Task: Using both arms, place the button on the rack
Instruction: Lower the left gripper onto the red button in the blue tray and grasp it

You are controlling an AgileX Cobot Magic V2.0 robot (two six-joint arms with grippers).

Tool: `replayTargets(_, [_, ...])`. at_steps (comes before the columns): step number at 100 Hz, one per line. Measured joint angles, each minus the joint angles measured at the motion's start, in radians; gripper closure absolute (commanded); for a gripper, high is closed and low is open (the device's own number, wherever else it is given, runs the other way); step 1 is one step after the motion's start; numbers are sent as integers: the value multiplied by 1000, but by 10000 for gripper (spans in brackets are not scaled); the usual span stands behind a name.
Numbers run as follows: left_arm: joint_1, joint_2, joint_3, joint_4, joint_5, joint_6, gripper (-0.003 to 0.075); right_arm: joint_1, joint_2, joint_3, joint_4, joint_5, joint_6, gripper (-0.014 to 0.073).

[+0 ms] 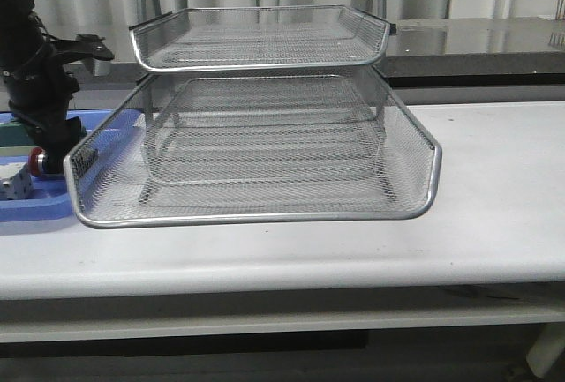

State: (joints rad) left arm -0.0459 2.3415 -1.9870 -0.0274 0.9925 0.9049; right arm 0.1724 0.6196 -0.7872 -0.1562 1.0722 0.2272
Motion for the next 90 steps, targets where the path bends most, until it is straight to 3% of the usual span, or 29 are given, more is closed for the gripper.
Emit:
replayTargets(34, [1,39,-11,-6,11,1,286,0,0,0,0,0,0,662])
replayTargets(46, [1,41,-17,-10,18,1,390,0,0,0,0,0,0,662])
replayTargets(65, [1,47,-50,-7,37,1,651,0,0,0,0,0,0,662])
replayTargets(77, [1,50,-105,-1,70,-27,725,0,0,0,0,0,0,662])
replayTargets(90, [1,52,-195,11,153,-57,741,0,0,0,0,0,0,662])
